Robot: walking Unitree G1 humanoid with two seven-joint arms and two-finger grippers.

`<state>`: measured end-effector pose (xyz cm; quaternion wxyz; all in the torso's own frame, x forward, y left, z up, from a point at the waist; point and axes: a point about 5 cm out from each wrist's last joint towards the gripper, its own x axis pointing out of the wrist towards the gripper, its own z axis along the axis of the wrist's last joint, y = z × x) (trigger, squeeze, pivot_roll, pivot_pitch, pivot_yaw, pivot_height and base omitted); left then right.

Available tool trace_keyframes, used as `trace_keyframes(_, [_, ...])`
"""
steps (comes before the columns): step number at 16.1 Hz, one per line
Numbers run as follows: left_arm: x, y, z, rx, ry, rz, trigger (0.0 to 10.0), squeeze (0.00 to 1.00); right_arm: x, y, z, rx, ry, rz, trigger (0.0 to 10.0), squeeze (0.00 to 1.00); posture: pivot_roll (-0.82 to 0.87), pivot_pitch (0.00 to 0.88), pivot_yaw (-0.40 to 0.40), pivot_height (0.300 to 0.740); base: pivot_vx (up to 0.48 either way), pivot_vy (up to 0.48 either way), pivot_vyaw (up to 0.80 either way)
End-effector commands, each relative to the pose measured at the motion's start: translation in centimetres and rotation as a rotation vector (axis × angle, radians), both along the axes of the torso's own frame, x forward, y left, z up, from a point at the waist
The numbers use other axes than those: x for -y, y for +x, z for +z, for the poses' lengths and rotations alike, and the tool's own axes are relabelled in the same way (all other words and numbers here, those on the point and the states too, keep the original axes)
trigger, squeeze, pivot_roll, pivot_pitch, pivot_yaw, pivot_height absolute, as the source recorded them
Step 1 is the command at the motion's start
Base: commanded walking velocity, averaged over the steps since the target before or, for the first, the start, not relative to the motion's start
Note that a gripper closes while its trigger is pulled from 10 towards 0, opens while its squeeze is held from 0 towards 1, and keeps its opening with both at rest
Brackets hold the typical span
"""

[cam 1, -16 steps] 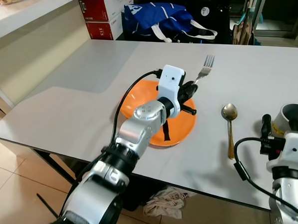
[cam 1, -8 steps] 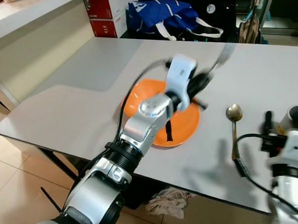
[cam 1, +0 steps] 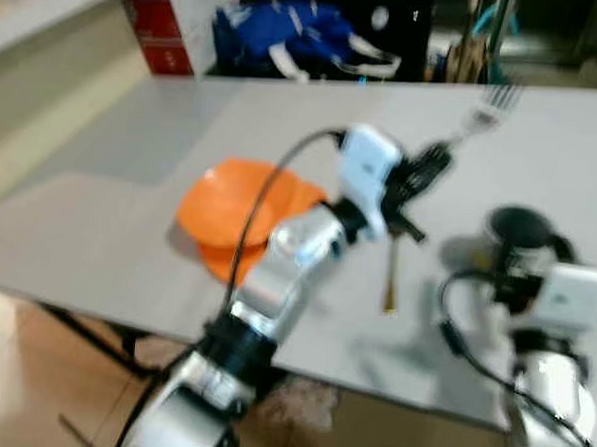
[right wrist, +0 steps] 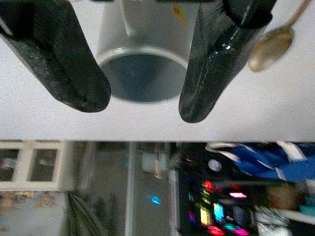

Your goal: Setting the table

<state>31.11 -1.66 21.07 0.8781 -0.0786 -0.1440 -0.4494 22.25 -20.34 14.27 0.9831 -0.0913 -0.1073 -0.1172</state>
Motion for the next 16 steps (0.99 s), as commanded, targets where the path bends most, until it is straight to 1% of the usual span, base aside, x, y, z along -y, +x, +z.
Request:
trace_keyframes(1, [0.1,-0.1,0.6,0.017,-0.018,0.006,0.0,0.0,0.0,0.1,0.2,0.011,-0.008,0.001,10.0,0.0,-0.16,0.0,0.185,0.74,0.0,0.0,0.0])
trace_keyframes(2, [0.0,-0.1,0.5,0.017,-0.011,0.017,0.0,0.0,0.0,0.1,0.2,0.012,-0.009,0.001,10.0,0.0,-0.17,0.0,0.185,0.74,0.0,0.0,0.0])
trace_keyframes(4, [-0.5,0.4,0.4,-0.013,0.0,0.067,0.0,0.0,0.0,0.1,0.3,0.014,-0.014,0.003,10.0,0.0,-0.17,0.0,0.185,0.74,0.0,0.0,0.0])
trace_keyframes(5, [-0.9,1.0,0.0,-0.052,0.025,0.125,0.0,0.0,0.1,-0.1,0.5,0.018,-0.019,0.003,10.0,0.0,-0.17,0.0,0.183,0.74,0.0,0.0,0.0])
trace_keyframes(7, [-1.7,2.4,-1.1,-0.162,0.07,0.243,0.0,0.0,0.6,0.0,0.7,0.017,-0.031,-0.002,10.0,0.0,-0.17,0.0,0.177,0.74,0.0,0.0,0.0])
trace_keyframes(8, [-1.9,2.6,-1.4,-0.201,0.098,0.276,0.0,0.0,0.8,0.1,0.8,0.012,-0.04,0.002,10.0,0.0,-0.17,0.0,0.169,0.74,0.0,0.0,0.0])
trace_keyframes(10, [-2.2,2.8,-1.7,-0.296,0.159,0.329,0.0,0.0,2.2,0.6,1.7,0.021,-0.072,-0.004,10.0,0.0,-0.16,0.0,0.15,0.74,0.0,0.0,0.0])
trace_keyframes(12, [-1.7,2.6,-2.0,-0.364,0.21,0.307,0.0,0.0,3.7,1.4,2.5,0.033,-0.095,-0.022,10.0,0.0,-0.15,0.0,0.139,0.74,0.0,0.0,0.0])
trace_keyframes(13, [-1.4,2.5,-2.3,-0.404,0.224,0.296,0.0,0.0,4.0,1.8,2.7,0.04,-0.102,-0.025,10.0,0.0,-0.14,0.0,0.139,0.74,0.0,0.0,0.0])
trace_keyframes(15, [-1.0,2.2,-2.7,-0.449,0.252,0.272,0.0,0.0,4.1,2.2,2.9,0.047,-0.096,-0.027,10.0,0.0,-0.14,0.0,0.141,0.74,0.0,0.0,0.0])
trace_keyframes(16, [-0.9,2.2,-3.0,-0.462,0.281,0.277,0.0,0.0,4.2,2.5,2.9,0.049,-0.087,-0.027,10.0,0.0,-0.14,0.0,0.147,0.74,0.0,0.0,0.0])
